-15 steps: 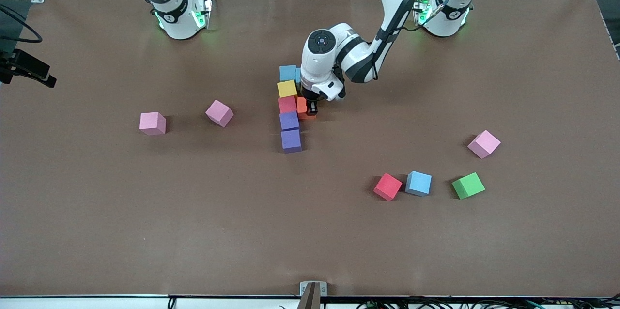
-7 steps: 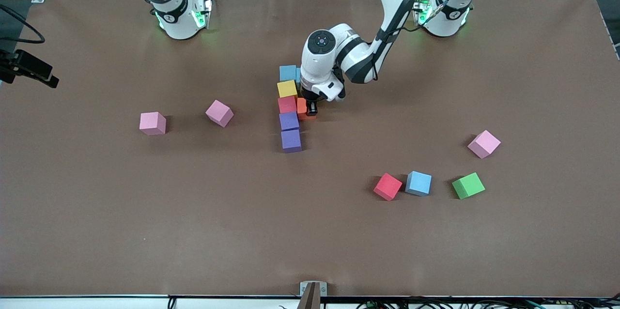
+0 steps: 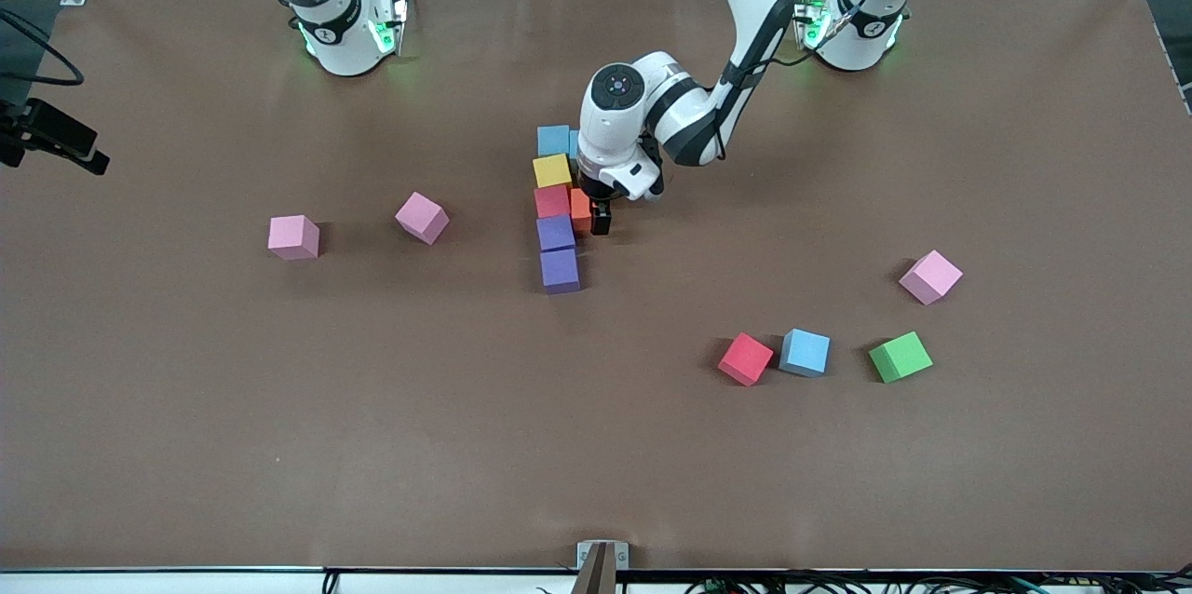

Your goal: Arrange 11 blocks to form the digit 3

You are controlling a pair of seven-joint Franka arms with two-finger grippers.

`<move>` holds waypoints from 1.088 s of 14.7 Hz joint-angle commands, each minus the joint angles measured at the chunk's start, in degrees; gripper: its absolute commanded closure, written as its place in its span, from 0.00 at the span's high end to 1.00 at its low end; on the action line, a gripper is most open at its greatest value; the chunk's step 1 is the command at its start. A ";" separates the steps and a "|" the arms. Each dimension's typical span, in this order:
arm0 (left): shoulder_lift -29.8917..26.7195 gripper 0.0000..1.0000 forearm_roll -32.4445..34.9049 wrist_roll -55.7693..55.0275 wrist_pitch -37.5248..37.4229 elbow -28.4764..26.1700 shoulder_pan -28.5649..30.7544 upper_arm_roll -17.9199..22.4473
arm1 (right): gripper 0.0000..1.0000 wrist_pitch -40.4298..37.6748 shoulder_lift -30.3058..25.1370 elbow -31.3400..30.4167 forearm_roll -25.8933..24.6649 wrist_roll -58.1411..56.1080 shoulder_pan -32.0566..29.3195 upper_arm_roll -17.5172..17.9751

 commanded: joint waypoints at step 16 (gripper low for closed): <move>-5.97 1.00 3.57 27.69 -24.33 14.02 17.90 2.74 | 1.00 1.22 -1.34 -0.86 0.10 -0.19 -0.46 0.16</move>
